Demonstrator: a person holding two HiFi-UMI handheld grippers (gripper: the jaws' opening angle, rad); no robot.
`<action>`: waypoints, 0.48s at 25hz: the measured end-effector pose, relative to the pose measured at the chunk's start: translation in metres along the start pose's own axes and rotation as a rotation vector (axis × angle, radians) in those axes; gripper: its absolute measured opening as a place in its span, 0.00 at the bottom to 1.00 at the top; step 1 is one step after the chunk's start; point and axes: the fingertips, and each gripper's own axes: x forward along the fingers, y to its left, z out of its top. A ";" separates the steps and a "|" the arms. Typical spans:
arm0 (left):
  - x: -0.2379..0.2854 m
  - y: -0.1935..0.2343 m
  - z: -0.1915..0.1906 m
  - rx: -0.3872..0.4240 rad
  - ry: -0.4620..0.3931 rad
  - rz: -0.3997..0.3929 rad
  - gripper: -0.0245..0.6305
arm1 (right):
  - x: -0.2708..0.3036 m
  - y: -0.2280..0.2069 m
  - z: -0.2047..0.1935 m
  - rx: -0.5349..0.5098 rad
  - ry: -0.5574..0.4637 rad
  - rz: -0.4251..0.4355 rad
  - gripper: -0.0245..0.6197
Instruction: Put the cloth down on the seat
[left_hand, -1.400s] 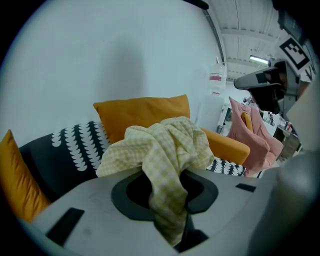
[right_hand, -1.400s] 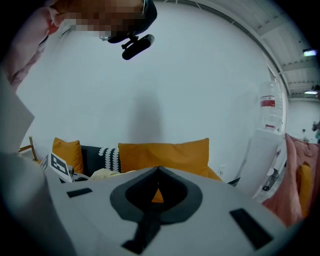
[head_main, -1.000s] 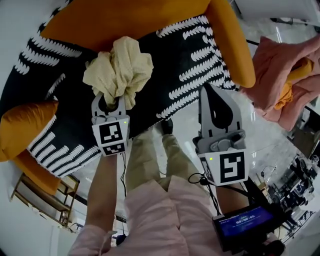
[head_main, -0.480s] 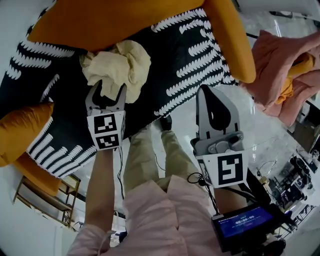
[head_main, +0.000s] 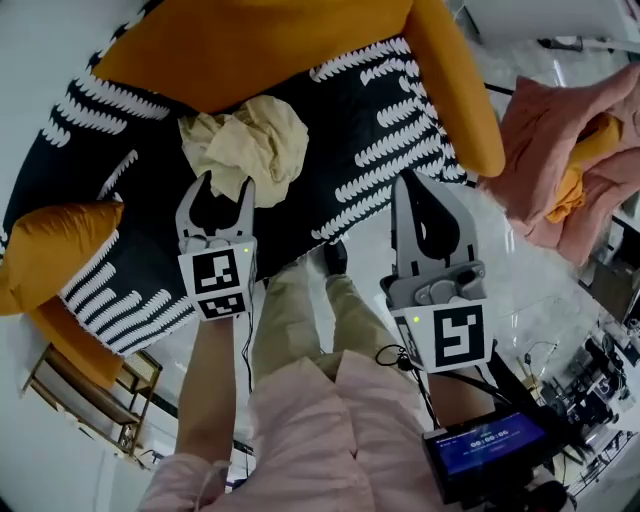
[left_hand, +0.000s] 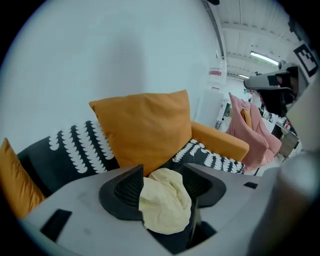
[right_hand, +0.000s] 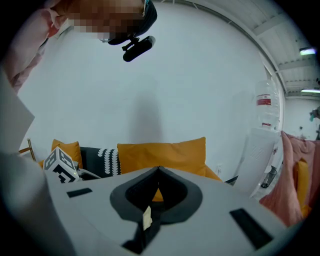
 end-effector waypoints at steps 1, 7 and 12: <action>-0.011 0.000 0.009 -0.001 -0.024 0.013 0.41 | -0.005 0.001 0.007 -0.003 -0.013 0.003 0.04; -0.085 -0.009 0.065 -0.008 -0.186 0.083 0.28 | -0.048 0.005 0.050 -0.031 -0.102 0.006 0.04; -0.158 -0.026 0.115 -0.007 -0.347 0.135 0.19 | -0.084 0.011 0.089 -0.057 -0.193 0.023 0.04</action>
